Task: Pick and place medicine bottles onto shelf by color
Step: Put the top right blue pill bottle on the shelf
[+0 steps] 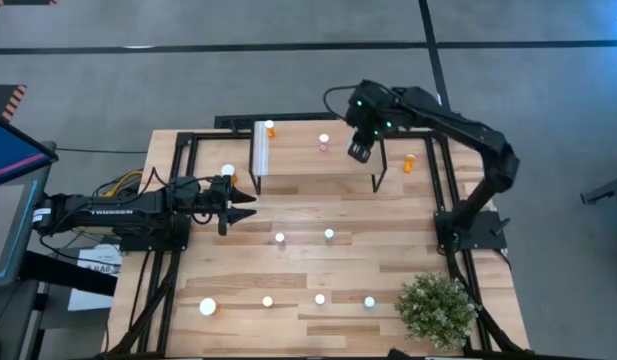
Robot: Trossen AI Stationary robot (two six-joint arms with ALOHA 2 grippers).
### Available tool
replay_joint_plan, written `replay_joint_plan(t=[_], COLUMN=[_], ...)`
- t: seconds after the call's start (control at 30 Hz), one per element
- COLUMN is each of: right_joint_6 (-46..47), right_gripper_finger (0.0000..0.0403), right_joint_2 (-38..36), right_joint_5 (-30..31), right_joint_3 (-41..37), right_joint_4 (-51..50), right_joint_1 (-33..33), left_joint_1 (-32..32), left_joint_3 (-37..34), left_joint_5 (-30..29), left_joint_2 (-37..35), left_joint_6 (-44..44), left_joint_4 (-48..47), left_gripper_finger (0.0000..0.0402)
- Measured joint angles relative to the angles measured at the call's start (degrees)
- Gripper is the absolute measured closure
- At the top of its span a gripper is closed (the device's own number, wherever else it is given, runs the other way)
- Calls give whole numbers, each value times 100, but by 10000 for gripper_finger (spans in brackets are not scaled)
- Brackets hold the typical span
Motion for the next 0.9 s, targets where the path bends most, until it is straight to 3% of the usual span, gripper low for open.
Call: replay_joint_plan(t=[0.4,0.9], right_joint_6=[-179,-100], right_gripper_finger=[265,258], right_joint_2=[706,719], right_joint_5=[-142,-350], right_joint_3=[474,474], right_joint_4=[-684,-688], right_joint_1=[-638,-774], left_joint_1=[0,1], left_joint_3=[0,0], left_joint_5=[4,9], left_joint_2=[0,1], left_joint_6=[6,-50], left_joint_4=[-26,-67], left_gripper_finger=[187,187])
